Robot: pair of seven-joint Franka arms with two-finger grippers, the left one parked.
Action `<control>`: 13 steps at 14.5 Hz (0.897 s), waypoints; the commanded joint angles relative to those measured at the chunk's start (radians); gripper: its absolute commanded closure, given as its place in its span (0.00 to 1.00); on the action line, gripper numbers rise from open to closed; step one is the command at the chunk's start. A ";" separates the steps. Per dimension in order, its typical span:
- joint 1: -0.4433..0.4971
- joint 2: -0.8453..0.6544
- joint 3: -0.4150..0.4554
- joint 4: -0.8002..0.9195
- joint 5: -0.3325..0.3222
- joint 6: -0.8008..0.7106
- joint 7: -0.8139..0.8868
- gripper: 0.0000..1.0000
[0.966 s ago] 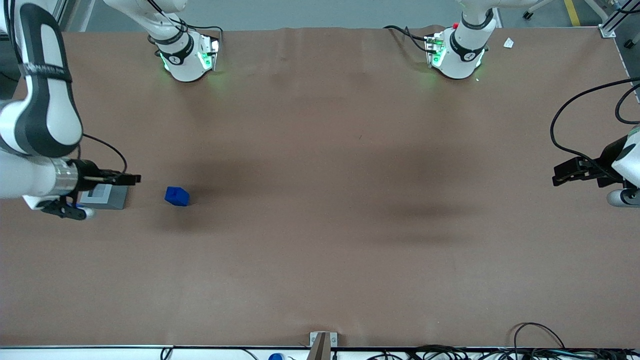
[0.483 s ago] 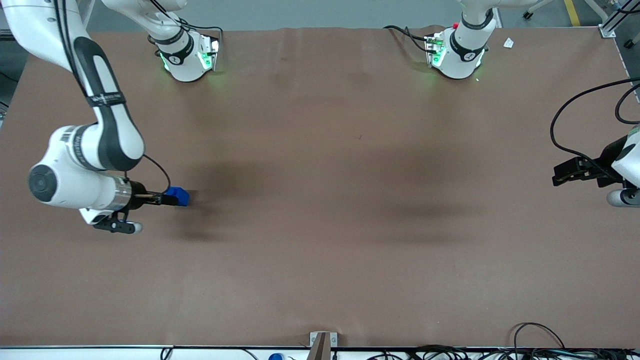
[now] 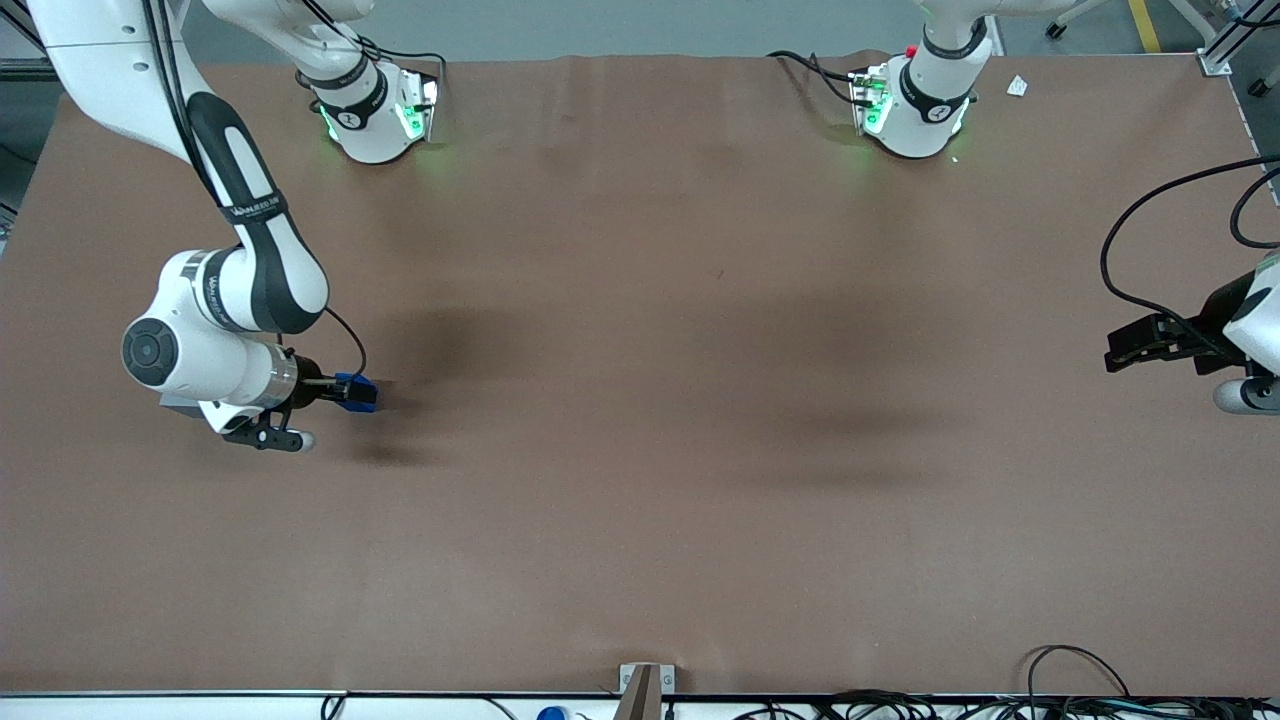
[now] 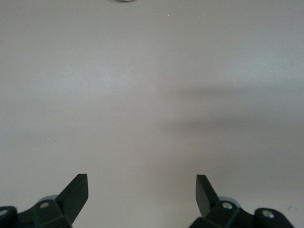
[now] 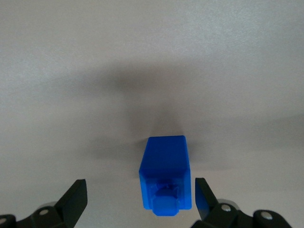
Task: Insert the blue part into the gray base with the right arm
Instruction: 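Lower the right gripper and close it on the blue block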
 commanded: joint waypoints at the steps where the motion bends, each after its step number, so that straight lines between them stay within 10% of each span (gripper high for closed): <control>1: -0.017 -0.014 0.000 -0.031 -0.016 0.013 0.003 0.00; 10: -0.011 0.022 -0.003 -0.048 -0.056 0.052 0.009 0.00; 13: -0.009 0.024 -0.003 -0.055 -0.056 0.050 0.029 0.16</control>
